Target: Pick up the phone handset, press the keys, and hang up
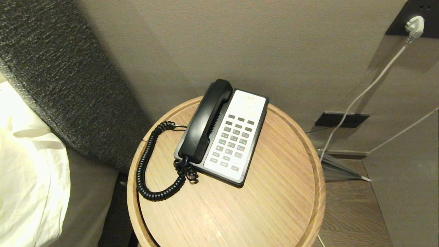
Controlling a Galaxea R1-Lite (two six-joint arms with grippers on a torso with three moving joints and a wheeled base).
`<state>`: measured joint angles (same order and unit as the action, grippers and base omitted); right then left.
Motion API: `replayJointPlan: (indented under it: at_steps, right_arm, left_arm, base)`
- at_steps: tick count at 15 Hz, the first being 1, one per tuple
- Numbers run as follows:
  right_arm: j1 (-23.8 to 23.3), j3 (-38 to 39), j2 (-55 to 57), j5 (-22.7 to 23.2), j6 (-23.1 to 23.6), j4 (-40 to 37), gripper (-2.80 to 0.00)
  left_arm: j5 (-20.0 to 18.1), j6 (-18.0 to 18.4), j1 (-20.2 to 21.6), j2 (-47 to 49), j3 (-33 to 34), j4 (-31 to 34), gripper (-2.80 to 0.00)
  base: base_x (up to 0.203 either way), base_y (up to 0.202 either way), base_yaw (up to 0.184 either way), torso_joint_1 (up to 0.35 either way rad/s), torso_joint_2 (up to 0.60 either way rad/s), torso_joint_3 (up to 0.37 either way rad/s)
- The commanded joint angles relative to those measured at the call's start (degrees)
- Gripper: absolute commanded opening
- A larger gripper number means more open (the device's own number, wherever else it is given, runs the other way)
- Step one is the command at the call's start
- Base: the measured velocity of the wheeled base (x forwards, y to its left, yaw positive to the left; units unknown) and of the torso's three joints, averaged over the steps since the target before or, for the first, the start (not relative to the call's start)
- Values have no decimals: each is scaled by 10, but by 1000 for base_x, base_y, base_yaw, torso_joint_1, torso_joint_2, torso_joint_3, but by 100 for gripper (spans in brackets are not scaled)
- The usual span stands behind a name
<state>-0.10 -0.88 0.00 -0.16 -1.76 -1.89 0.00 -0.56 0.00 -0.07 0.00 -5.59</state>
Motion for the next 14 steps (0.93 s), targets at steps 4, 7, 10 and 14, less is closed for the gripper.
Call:
replayJointPlan:
  at_steps: [4, 7, 10, 14]
  right_arm:
    - [0, 0, 1, 0, 0, 0, -280]
    - [0, 0, 1, 0, -2, 0, -280]
    - [0, 0, 1, 0, -2, 0, -280]
    - [0, 0, 1, 0, -2, 0, -280]
  left_arm:
    - [0, 1, 0, 1, 23, -1, -280]
    - [1, -1, 0, 1, 23, 0, -280]
    - [1, -1, 0, 1, 23, 0, -280]
    - [1, -1, 0, 1, 23, 0, -280]
  base:
    - [0, 0, 0, 0, 0, 0]
    - [0, 0, 0, 0, 0, 0]
    - [0, 0, 0, 0, 1, 29]
    - [0, 0, 0, 0, 2, 171]
